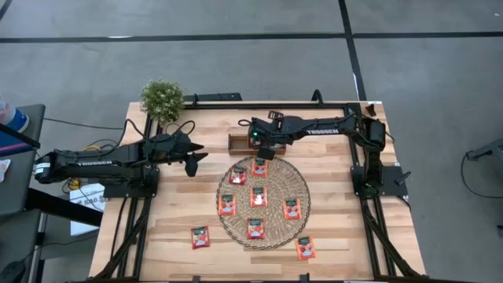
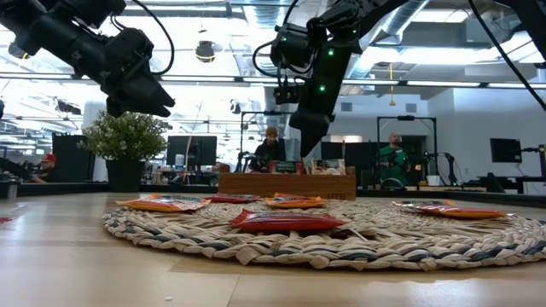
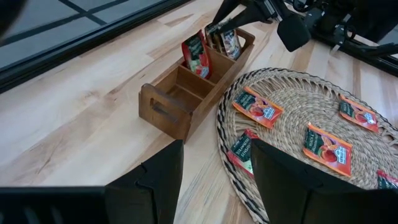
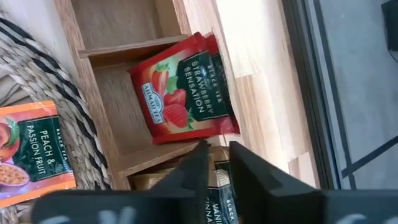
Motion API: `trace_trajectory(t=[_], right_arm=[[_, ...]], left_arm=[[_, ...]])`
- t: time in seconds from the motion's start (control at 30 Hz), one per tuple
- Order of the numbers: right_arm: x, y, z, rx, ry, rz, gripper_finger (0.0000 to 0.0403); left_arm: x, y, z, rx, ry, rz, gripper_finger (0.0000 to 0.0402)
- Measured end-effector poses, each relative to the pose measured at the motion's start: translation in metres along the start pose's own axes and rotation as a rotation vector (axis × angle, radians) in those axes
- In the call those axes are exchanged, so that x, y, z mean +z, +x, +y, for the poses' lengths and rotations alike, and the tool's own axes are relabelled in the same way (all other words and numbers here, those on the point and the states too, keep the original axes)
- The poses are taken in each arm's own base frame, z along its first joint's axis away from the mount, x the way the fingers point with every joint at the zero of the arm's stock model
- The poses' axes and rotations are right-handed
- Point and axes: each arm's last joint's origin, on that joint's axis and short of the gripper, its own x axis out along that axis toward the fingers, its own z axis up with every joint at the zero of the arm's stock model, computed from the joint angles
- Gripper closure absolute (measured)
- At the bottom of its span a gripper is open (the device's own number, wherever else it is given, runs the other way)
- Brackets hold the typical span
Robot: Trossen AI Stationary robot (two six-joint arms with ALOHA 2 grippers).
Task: Pick & Place Tea
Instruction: Put the red tea bag into the middle section of the wooden organizer
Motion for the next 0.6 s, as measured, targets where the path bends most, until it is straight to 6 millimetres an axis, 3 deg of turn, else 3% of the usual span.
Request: trace_trajectory(t=[0.27,0.47,0.6], right_arm=[[-0.002,-0.004,-0.002,-0.061,-0.022,0.032,0.0271],[-0.001,-0.036,-0.007,-0.126,-0.070,0.170,0.0269],[-0.015,-0.052,-0.007,-0.113,-0.093,0.309,0.0282]], left_arm=[[0.001,0.000,0.000,-0.004,-0.002,-0.010,0.0223],[0.001,0.000,-0.001,-0.008,-0.023,-0.013,0.0223],[0.001,0.000,-0.001,-0.029,-0.077,-0.003,0.0223]])
